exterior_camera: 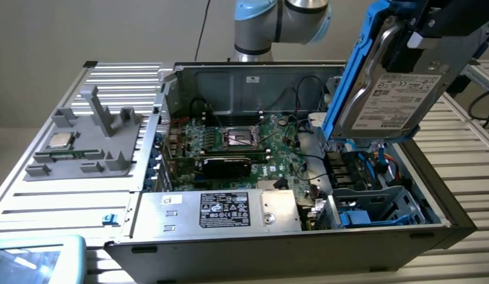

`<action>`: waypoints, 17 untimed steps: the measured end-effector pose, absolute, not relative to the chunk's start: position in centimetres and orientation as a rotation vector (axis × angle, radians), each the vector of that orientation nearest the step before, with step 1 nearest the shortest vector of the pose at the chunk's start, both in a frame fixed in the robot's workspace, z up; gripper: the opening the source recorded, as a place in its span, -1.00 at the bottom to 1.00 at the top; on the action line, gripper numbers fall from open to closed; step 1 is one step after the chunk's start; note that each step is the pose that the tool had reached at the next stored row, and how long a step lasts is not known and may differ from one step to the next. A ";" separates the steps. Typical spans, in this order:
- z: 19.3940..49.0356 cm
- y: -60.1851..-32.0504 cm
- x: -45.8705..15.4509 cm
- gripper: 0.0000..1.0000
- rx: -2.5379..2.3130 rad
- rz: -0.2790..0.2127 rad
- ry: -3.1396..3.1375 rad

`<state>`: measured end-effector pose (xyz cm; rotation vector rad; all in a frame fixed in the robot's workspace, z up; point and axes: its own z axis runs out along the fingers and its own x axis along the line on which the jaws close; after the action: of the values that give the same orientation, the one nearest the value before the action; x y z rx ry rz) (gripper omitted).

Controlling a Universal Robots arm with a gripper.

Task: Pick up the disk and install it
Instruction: 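Pick up the disk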

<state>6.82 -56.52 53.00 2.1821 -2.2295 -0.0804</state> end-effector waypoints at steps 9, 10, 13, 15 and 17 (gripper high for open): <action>52.9 -58.0 8.4 -0.25 2.186 -0.072 -2.234; 52.9 -58.1 8.7 -0.25 2.187 -0.070 -2.235; 52.9 -58.3 9.3 -0.25 2.189 -0.067 -2.236; 52.9 -58.5 9.6 -0.25 2.189 -0.066 -2.237; 52.8 -58.6 9.7 -0.25 2.190 -0.065 -2.237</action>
<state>9.66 -58.60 52.85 2.1897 -2.2370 -0.0646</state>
